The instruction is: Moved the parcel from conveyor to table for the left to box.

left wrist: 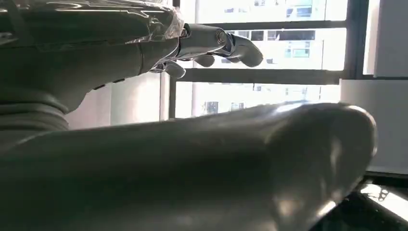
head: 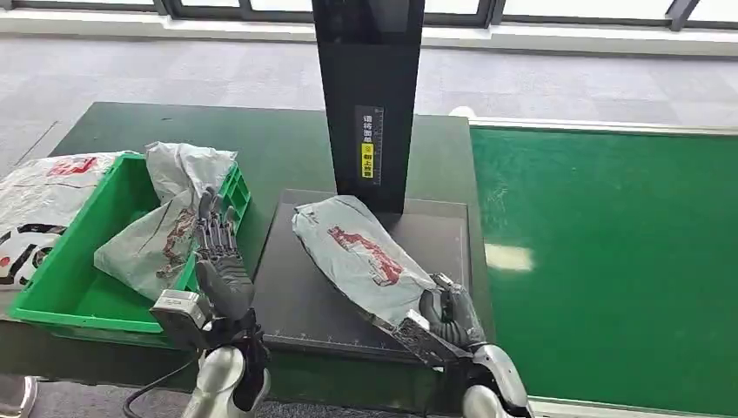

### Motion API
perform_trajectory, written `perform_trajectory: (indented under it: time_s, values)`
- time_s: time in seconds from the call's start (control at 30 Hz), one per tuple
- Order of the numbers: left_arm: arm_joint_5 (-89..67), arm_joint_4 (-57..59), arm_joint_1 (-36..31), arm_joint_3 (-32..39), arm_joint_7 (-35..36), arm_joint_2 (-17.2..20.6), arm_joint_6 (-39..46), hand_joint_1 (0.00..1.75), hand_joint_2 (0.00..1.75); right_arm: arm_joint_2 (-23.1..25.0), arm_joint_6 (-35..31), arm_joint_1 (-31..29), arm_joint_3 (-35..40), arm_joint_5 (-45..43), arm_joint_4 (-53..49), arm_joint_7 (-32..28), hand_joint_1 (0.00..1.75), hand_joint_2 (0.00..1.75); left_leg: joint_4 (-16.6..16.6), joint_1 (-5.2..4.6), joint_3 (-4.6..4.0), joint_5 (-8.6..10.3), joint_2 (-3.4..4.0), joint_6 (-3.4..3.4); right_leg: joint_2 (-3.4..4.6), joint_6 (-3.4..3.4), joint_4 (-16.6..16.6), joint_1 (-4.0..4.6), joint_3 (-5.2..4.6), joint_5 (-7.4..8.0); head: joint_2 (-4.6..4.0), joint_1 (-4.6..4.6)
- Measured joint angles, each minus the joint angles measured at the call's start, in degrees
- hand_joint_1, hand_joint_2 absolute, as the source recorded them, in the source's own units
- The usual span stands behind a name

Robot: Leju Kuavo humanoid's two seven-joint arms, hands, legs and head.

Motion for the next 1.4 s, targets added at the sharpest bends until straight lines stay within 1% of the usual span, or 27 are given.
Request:
perform_trajectory:
  time_s: [0.03, 0.1, 0.27, 0.5, 0.6, 0.77, 0.97, 1.1, 1.23, 1.3, 1.4]
  values:
    - [0.0, 0.1, -0.1, 0.0, 0.0, 0.0, 0.0, 0.0, 0.0, 0.2, -0.3, -0.6, -0.4, 1.1, 1.1, 1.4, 0.0, 1.75, 0.0, 0.0, 0.0, 0.0, 0.0, 0.0, 0.0, 0.0, 0.0, 0.0, 0.0, 0.0, 0.0, 0.0]
    - [0.0, 0.6, -0.4, -0.1, 0.0, 0.0, 0.1, 0.0, 0.0, 0.6, -1.1, -1.8, -1.6, 2.6, 3.9, 2.2, 0.0, 1.75, 0.0, 0.0, 0.02, 0.0, -0.01, 0.0, -0.01, 0.0, 0.0, 0.0, 0.01, 0.0, 0.0, 0.0]
    - [-0.6, 1.8, -1.5, -0.1, 0.0, 0.0, 1.0, 0.0, 0.0, 1.8, -2.1, -4.1, -4.8, 3.8, 9.4, 0.3, 0.0, 1.75, 0.0, 0.0, 0.15, 0.0, -0.01, 0.0, 0.0, 0.0, 0.0, 0.0, 0.15, 0.02, 0.0, 0.0]
    - [-1.6, 3.0, -2.1, -0.2, 0.0, 0.0, 2.1, 0.0, 0.0, 3.0, -1.6, -3.7, -7.1, 4.0, 9.8, -0.6, 0.0, 1.75, 0.0, -0.01, 0.22, 0.0, -0.01, 0.0, 0.0, 0.0, 0.0, 0.0, 0.18, 0.02, 0.0, 0.0]
    - [-2.2, 3.1, -2.2, -0.2, 0.0, -0.2, 4.2, 0.0, 0.0, 3.3, -0.1, -2.0, -7.9, 2.3, 7.5, -1.8, 0.0, 1.75, 0.0, -0.01, 0.22, 0.0, -0.01, 0.0, 0.0, 0.01, 0.0, 0.0, 0.18, 0.01, 0.0, 0.0]
    - [-2.9, 3.0, -2.3, -0.9, 0.9, -0.3, 6.4, 0.0, 0.0, 3.3, 1.9, 3.2, -8.5, 0.5, 0.7, -2.6, 0.0, 1.75, 0.0, 0.0, 0.16, -0.02, -0.01, 0.01, 0.0, 0.01, 0.0, 0.0, 0.13, 0.01, 0.0, 0.0]
    - [-3.0, 2.8, -2.3, -1.4, 1.0, -0.3, 6.9, 0.0, 0.0, 3.3, 2.3, 6.3, -8.7, 0.2, -3.4, -2.6, 0.0, 1.75, 0.0, -0.01, 0.13, -0.02, 0.01, 0.02, 0.04, 0.0, 0.0, 0.0, 0.1, 0.01, 0.0, 0.0]
    - [-4.7, 1.9, -1.9, -1.8, 1.2, -0.4, 8.8, 0.0, 0.0, 3.3, 2.3, 9.1, -8.8, -1.4, -7.0, -4.1, 0.0, 1.75, 0.0, 0.0, 0.11, -0.02, 0.01, 0.02, 0.02, 0.01, 0.0, 0.0, 0.1, 0.01, 0.0, 0.0]
    - [-11.0, 0.5, -1.6, -3.7, 3.0, 0.0, 10.3, 0.0, 0.0, 3.3, 2.4, 12.0, -8.8, -4.0, -11.2, -5.4, 0.0, 1.75, 0.0, 0.0, 0.01, -0.02, 0.0, 0.02, 0.01, 0.01, 0.0, 0.0, 0.05, 0.0, 0.0, 0.0]
    - [-16.1, -0.1, -1.4, -5.6, 4.7, 0.9, 8.3, 0.0, 0.0, 3.3, 2.6, 13.0, -8.8, -7.6, -13.0, -7.0, 0.0, 1.75, 0.0, 0.0, -0.33, -0.05, 0.0, 0.01, 0.01, 0.01, 0.0, 0.0, 0.04, -0.01, 0.0, 0.0]
    - [-23.4, -0.5, -1.3, -8.2, 8.9, 2.1, 5.0, 0.0, 0.0, 3.5, 3.6, 14.2, -9.1, -11.1, -15.3, -9.1, 0.0, 1.75, 0.0, -0.01, -0.42, -0.08, 0.01, 0.03, 0.02, 0.02, 0.0, 0.0, 0.03, -0.03, 0.0, 0.0]
